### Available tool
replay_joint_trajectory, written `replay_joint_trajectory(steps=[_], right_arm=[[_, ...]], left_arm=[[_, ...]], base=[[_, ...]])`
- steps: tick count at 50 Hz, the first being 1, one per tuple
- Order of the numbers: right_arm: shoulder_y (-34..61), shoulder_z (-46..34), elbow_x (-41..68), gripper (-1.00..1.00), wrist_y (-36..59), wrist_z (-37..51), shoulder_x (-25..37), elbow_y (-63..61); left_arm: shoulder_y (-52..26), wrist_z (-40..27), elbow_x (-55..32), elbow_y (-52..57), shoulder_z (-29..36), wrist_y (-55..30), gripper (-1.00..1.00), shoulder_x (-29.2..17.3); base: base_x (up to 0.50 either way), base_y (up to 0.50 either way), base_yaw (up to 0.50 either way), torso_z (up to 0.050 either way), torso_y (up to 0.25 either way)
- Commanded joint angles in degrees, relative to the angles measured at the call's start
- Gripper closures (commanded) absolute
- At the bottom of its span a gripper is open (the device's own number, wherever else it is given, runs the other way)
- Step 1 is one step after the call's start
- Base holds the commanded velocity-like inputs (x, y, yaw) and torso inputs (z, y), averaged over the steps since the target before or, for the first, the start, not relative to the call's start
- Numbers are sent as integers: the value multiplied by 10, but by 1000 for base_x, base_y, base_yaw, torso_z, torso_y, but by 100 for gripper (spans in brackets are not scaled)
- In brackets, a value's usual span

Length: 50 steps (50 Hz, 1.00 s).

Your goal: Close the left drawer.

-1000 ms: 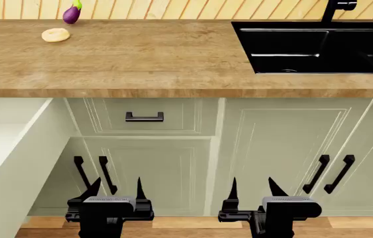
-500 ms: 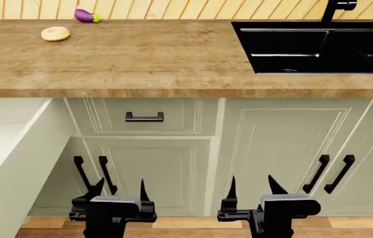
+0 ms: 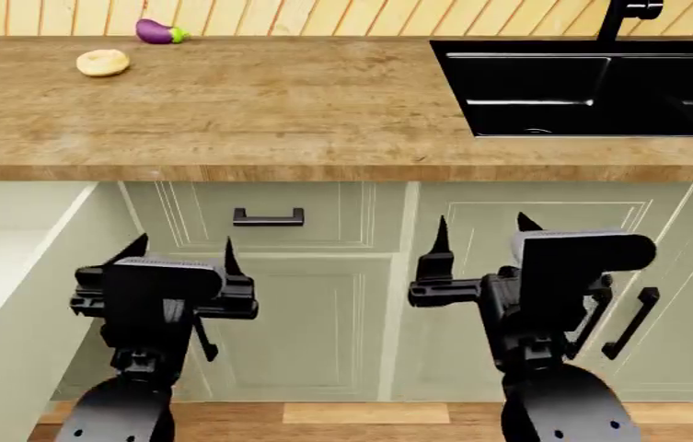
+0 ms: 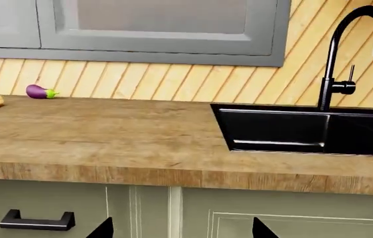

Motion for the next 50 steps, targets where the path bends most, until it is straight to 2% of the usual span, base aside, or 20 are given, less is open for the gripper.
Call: replay_joint_trajectory(steps=[1, 3, 4, 7, 8, 10, 12, 15, 18, 20, 25, 37, 50], right_arm=[[288, 27, 45, -100, 419, 12, -15, -151], [324, 64, 102, -100, 435, 46, -20, -130], [342, 76, 182, -100, 435, 105, 0, -111], [435, 115, 440, -100, 435, 363, 76, -31], [447, 119, 526, -100, 434, 413, 84, -20], [468, 119, 671, -100, 432, 480, 94, -4], [476, 114, 722, -100, 429, 523, 94, 3], [467, 106, 741, -100, 418, 535, 97, 4], [476, 103, 765, -100, 412, 547, 101, 6], [488, 102, 804, -100, 407, 548, 101, 6], [508, 87, 832, -100, 403, 575, 116, 11], [506, 64, 833, -100, 385, 579, 134, 12], [505, 46, 843, -100, 370, 585, 144, 16]], left_arm=[[-202, 26, -41, 209, -5, -388, -100, -50], [-245, 34, -55, 225, -15, -453, -100, -47], [-267, 39, -62, 234, -25, -480, -100, -41], [-341, 44, -74, 247, -47, -566, -100, -35], [-347, 43, -74, 251, -47, -573, -100, -37], [-364, 43, -76, 257, -38, -579, -100, -49], [-378, 43, -81, 268, -57, -601, -100, -44], [-385, 14, -125, 276, -67, -603, -100, -54], [-392, -57, -226, 275, -87, -602, -100, -72], [-395, -70, -246, 277, -87, -602, -100, -80], [-415, -187, -409, 270, -117, -602, -100, -115], [-438, -322, -603, 234, -160, -600, -100, -127], [-437, -364, -660, 220, -161, -572, -100, -138]], base=[[0, 0, 0, 0, 0], [0, 0, 0, 0, 0], [0, 0, 0, 0, 0], [0, 0, 0, 0, 0], [0, 0, 0, 0, 0], [0, 0, 0, 0, 0], [0, 0, 0, 0, 0], [0, 0, 0, 0, 0], [0, 0, 0, 0, 0], [0, 0, 250, 0, 0], [0, 0, 500, 0, 0], [0, 0, 500, 4, -1], [0, 0, 500, 50, -14]])
